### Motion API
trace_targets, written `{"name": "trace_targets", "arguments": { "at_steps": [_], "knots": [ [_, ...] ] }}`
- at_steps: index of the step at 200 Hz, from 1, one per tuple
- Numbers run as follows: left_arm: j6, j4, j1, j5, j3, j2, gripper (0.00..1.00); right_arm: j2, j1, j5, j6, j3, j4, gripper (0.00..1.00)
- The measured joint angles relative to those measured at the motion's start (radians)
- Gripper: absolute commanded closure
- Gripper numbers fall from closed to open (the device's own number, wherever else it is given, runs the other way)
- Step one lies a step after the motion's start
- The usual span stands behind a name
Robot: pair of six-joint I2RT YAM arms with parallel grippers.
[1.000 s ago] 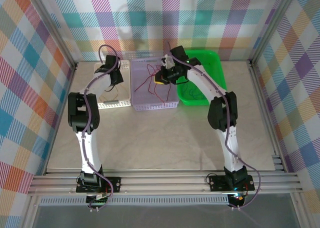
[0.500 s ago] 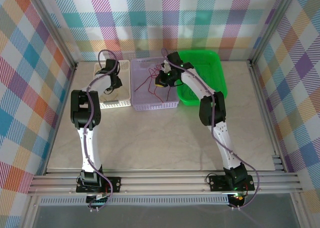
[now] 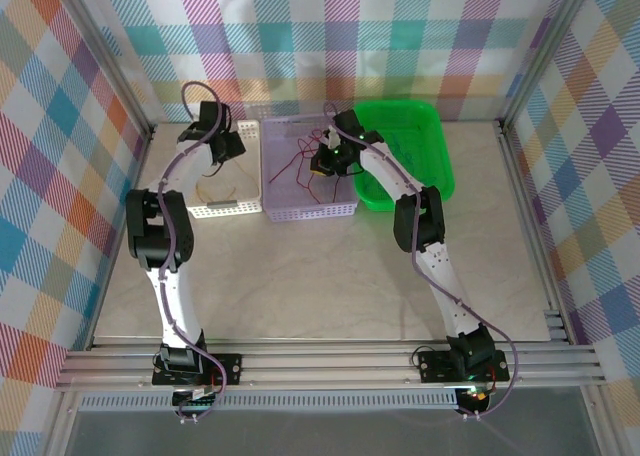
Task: Untangle the cables
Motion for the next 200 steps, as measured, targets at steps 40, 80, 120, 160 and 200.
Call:
{"name": "trace_targets", "arguments": {
  "at_steps": [40,80,120,160,200],
  "knots": [
    [-0.025,0.0,-0.001,0.02,-0.024,-0.094,0.07,0.0,0.0,0.033,-0.029,0.001,-0.011,0.75],
    [-0.033,-0.006,-0.022,0.017,-0.053,-0.161,0.01,-0.046,0.007,0.109,-0.072,-0.026,-0.05,0.61],
    [-0.033,-0.021,-0.062,0.01,-0.1,-0.26,0.0,-0.183,0.018,0.201,-0.122,-0.04,-0.09,0.55],
    [-0.042,-0.02,-0.069,0.002,-0.195,-0.378,0.01,-0.288,0.043,0.248,-0.163,-0.041,-0.111,0.54],
    [-0.094,-0.015,-0.069,-0.008,-0.298,-0.443,0.02,-0.312,0.071,0.295,-0.209,-0.084,-0.118,0.49]
  ]
}}
